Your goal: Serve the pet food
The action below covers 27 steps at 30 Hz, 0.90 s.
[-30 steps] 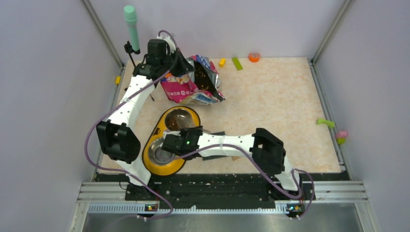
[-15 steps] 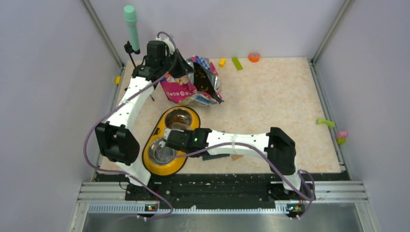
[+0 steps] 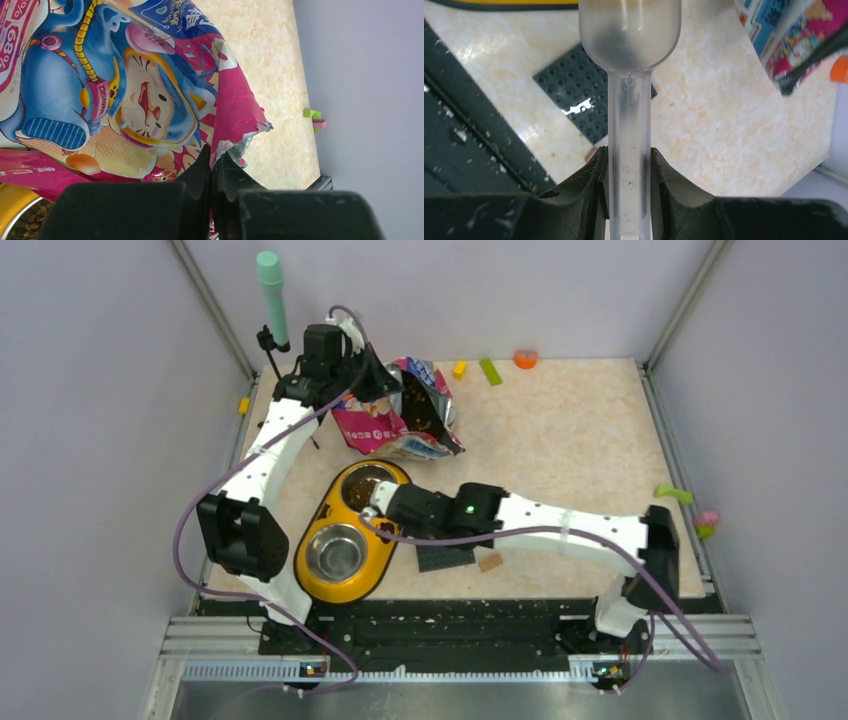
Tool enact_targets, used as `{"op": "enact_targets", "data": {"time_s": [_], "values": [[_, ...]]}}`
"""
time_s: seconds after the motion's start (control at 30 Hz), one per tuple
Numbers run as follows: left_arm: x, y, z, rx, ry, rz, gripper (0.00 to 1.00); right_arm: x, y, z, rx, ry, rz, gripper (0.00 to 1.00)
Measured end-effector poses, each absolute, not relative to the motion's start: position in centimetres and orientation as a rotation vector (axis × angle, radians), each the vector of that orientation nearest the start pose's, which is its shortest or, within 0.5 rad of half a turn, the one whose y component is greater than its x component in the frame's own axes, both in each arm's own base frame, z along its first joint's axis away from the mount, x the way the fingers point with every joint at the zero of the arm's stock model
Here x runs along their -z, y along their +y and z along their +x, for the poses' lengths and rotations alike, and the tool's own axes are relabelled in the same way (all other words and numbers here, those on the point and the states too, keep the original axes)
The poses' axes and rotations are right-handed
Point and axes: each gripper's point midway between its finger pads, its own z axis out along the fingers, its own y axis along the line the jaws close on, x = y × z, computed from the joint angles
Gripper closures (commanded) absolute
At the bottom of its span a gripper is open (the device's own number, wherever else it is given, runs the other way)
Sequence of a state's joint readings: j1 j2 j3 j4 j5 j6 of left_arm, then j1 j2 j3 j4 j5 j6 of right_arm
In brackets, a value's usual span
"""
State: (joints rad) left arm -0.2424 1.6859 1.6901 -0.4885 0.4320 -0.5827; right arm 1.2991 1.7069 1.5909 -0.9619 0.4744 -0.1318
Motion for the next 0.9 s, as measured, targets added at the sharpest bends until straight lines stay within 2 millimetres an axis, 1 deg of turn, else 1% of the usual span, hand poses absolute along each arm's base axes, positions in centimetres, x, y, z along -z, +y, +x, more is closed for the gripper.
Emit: {"op": "enact_targets", "data": {"time_s": [0.1, 0.23, 0.3, 0.37, 0.47, 0.53, 0.57, 0.67, 0.7, 0.8, 0.9], "values": [[-30.1, -20.8, 43.8, 0.946, 2.145, -0.041, 1.0, -20.8, 31.2, 17.1, 0.064, 2.02, -1.437, 1.0], [-29.9, -21.6, 43.6, 0.927, 2.166, 0.022, 1.0, -24.1, 27.5, 16.1, -0.073, 2.081, -1.264, 1.0], [-30.2, -22.8, 44.1, 0.926, 2.175, 0.071, 1.0, -26.0, 25.4, 16.4, -0.141, 2.11, -1.124, 1.0], [-30.7, -24.3, 44.8, 0.949, 2.166, 0.12, 1.0, -27.7, 23.3, 17.3, -0.175, 2.136, -0.964, 1.0], [-31.1, -27.3, 45.9, 1.039, 2.151, 0.201, 1.0, -29.4, 20.6, 18.4, -0.202, 2.157, -0.742, 1.0], [-31.2, -29.7, 46.3, 1.108, 2.128, 0.266, 1.0, -29.8, 19.1, 18.7, -0.215, 2.176, -0.621, 1.0], [-31.0, -31.1, 46.3, 1.139, 2.121, 0.299, 1.0, -29.8, 18.7, 18.8, -0.218, 2.185, -0.585, 1.0], [-29.8, -34.5, 45.1, 1.235, 2.125, 0.388, 1.0, -29.8, 17.5, 19.2, -0.216, 2.215, -0.483, 1.0], [-29.4, -35.3, 44.6, 1.256, 2.136, 0.41, 1.0, -29.7, 17.2, 19.4, -0.211, 2.225, -0.458, 1.0], [-28.0, -36.5, 42.9, 1.301, 2.169, 0.465, 1.0, -29.3, 16.1, 19.7, -0.185, 2.259, -0.406, 1.0], [-26.9, -36.7, 41.1, 1.357, 2.191, 0.503, 1.0, -28.9, 14.8, 20.2, -0.152, 2.288, -0.359, 1.0]]}}
